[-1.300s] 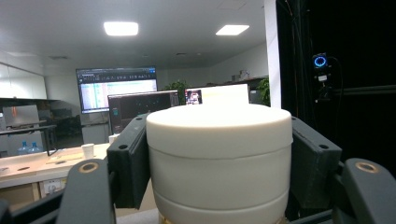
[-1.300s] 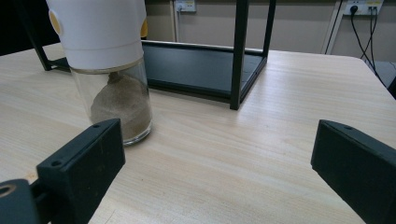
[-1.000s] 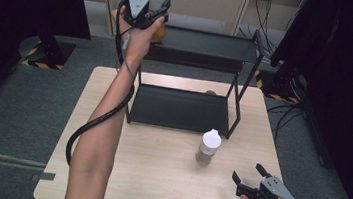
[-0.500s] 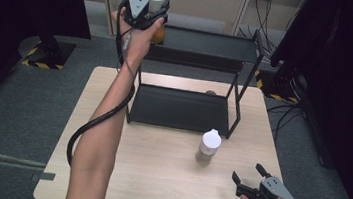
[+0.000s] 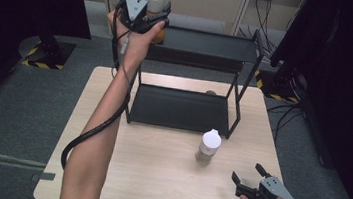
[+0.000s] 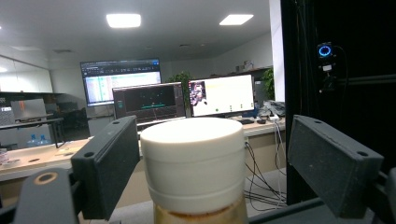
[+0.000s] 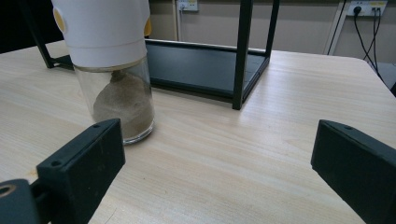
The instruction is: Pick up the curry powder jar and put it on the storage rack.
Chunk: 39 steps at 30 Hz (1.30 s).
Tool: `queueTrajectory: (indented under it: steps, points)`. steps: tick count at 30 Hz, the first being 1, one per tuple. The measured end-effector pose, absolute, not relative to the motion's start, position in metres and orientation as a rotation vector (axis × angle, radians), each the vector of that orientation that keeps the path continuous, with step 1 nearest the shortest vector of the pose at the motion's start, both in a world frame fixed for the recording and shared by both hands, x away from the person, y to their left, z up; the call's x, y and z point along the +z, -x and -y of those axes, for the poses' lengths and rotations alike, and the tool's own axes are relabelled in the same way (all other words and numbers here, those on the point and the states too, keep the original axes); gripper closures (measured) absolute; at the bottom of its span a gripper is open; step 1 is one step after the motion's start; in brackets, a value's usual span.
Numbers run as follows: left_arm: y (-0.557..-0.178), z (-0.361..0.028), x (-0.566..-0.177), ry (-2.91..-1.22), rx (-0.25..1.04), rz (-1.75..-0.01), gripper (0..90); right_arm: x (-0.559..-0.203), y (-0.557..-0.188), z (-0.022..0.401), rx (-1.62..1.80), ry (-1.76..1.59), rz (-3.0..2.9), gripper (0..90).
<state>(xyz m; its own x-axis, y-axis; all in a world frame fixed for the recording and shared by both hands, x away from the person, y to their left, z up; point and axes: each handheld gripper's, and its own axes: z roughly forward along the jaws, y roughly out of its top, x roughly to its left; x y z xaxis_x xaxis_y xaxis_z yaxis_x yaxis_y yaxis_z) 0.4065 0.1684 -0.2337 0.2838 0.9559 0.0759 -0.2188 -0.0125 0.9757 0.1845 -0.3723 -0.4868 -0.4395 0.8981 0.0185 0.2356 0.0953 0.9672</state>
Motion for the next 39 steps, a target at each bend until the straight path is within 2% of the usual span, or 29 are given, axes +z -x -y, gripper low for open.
queueTrajectory:
  steps: [13, 39]
  points:
    - [-0.382, -0.173, -0.24, -1.196, 1.154, -0.829, 16.0, -0.487, -0.185, 0.373, 1.377, -1.115, -1.76, 3.2]
    - [-0.327, -0.179, -0.282, -1.209, 1.131, -0.778, 15.6, -0.487, -0.185, 0.372, 1.373, -1.116, -1.758, 3.2]
